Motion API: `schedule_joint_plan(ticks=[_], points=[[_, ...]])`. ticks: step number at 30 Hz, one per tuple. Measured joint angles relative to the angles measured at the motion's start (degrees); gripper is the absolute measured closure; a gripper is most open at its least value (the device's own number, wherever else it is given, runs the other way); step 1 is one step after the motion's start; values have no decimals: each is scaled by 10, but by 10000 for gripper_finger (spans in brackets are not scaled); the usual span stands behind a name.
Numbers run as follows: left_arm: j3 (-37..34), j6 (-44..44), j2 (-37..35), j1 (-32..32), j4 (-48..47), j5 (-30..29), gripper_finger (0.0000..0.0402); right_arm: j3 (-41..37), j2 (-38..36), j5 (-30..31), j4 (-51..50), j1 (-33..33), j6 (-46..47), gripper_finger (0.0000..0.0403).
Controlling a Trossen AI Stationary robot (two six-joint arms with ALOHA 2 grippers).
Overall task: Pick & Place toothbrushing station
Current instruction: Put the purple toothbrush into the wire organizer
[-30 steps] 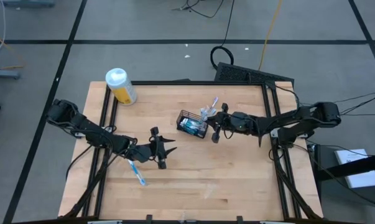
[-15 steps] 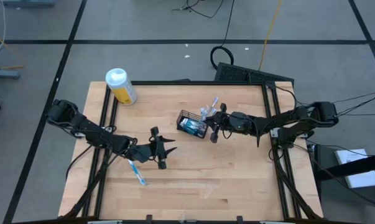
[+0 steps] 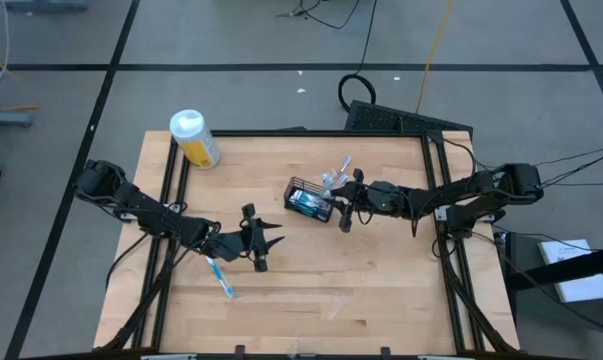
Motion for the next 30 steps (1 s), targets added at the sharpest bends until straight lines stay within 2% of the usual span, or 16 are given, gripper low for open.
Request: schedule_joint_plan(ticks=[16, 25, 30], points=[[0, 0, 0, 0, -2, 0, 250, 1, -2, 5, 12, 17, -8, 186], [0, 0, 0, 0, -4, 0, 249, 2, -4, 50, 0, 45, -28, 177], [0, 0, 0, 0, -7, 0, 250, 2, -29, 66, -33, 53, -23, 177]])
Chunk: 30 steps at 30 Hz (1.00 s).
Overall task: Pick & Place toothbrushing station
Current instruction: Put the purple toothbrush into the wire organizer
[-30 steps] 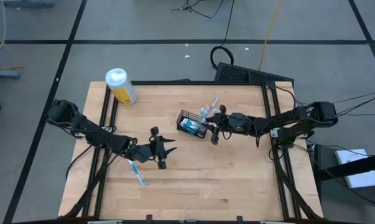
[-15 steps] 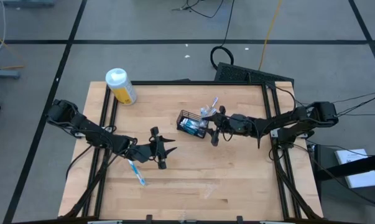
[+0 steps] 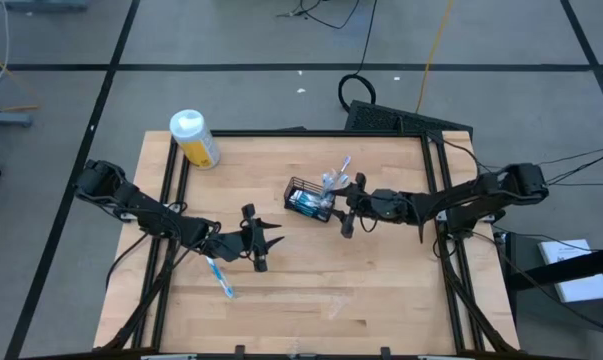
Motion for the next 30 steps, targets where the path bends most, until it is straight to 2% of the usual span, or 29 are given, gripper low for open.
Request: schedule_joint_plan(ticks=[10, 15, 21, 25, 30], points=[[0, -2, 0, 0, -5, 0, 249, 0, -101, 106, -113, 73, 0, 177], [0, -4, 0, 0, -13, 0, 250, 0, -135, 180, -219, 118, 48, 177], [0, -8, 0, 0, -19, 0, 249, 0, -149, 235, -320, 147, 133, 179], [0, -10, 0, 0, -18, 0, 249, 0, -143, 236, -385, 141, 191, 205], [0, -11, 0, 0, -18, 0, 250, 0, -118, 217, -388, 137, 211, 273]])
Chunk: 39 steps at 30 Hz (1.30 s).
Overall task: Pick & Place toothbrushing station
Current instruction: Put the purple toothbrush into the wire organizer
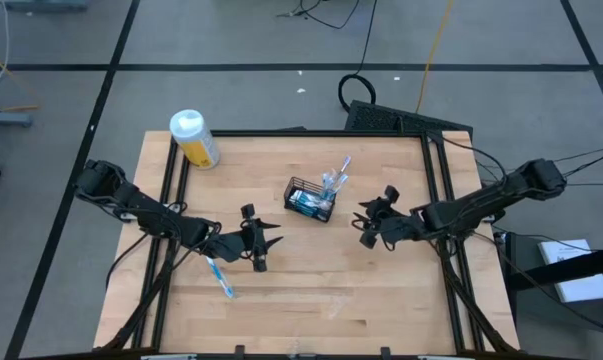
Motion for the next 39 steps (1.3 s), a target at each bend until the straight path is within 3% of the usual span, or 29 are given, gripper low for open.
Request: schedule_joint_plan(ticks=[5, 7, 16, 22, 39], points=[[0, -2, 0, 0, 1, 0, 249, 0, 37, -61, 8, -27, 1, 373], [0, -4, 0, 0, 1, 0, 250, 0, 55, -80, 12, -37, 1, 394], [0, -4, 0, 0, 1, 0, 249, -1, 154, -130, 121, -59, 3, 402], [0, -5, 0, -1, 0, 0, 250, -33, 220, -172, 251, -96, 6, 403], [0, 0, 0, -1, 11, 0, 249, -42, 235, -207, 305, -168, -4, 403]])
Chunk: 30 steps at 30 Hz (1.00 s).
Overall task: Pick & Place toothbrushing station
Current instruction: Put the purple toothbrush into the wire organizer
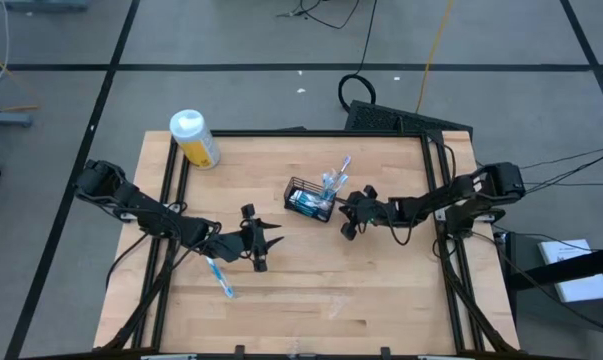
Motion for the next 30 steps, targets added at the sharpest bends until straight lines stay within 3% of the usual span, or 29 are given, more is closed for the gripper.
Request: schedule_joint_plan(ticks=[7, 12, 20, 30], points=[[0, 0, 0, 0, 0, 0, 249, -6, 0, 10, 0, -22, 0, 403], [0, 0, 0, -3, -1, -1, 250, -37, 0, 10, 3, -76, 4, 403], [0, 0, 0, -3, -1, -1, 250, -68, -8, -58, 71, -154, -1, 403], [0, -2, 0, -3, 1, 3, 250, -67, -73, -148, 79, -286, -11, 403]])
